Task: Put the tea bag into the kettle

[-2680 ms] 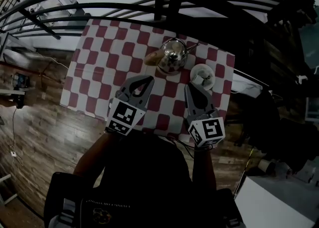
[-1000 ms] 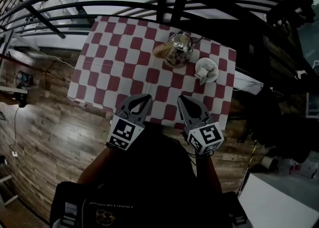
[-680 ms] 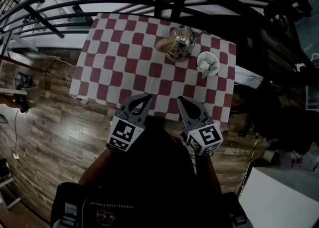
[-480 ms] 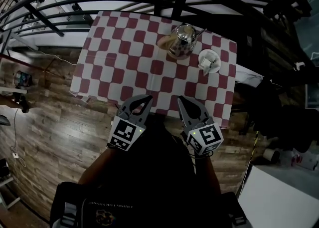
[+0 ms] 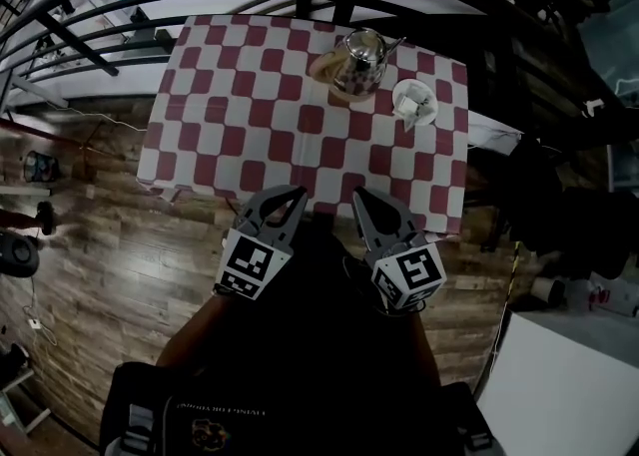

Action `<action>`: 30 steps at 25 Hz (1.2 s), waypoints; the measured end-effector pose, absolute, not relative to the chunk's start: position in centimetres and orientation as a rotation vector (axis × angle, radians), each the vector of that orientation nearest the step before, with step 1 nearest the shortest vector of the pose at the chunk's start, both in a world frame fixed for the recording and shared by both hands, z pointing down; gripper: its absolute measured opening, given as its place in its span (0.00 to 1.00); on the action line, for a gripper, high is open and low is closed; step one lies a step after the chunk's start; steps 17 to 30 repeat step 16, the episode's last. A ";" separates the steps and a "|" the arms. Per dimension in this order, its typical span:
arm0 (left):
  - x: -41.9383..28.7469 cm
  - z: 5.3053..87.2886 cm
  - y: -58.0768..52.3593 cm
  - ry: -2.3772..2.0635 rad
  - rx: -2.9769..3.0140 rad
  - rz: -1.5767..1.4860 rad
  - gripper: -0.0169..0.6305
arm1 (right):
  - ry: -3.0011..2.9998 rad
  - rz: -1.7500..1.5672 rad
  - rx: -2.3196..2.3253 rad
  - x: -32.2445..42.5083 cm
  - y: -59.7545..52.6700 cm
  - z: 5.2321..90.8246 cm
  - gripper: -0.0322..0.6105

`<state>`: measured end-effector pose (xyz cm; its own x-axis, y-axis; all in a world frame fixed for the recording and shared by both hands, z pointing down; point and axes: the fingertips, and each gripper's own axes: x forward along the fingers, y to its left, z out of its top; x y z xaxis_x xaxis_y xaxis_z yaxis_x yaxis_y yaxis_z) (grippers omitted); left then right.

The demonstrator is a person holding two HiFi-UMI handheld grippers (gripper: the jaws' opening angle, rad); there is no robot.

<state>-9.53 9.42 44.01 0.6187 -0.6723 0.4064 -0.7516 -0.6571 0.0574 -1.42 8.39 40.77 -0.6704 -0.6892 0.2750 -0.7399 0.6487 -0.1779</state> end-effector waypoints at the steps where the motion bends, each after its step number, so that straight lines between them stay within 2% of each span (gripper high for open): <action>1: -9.5 44.0 9.6 -1.170 2.617 0.524 0.04 | -2.683 0.417 1.174 -1.4 8.5 40.8 0.07; 30: -8.5 43.0 8.5 -1.215 2.619 0.515 0.04 | -2.720 0.371 1.116 -0.7 7.1 39.2 0.07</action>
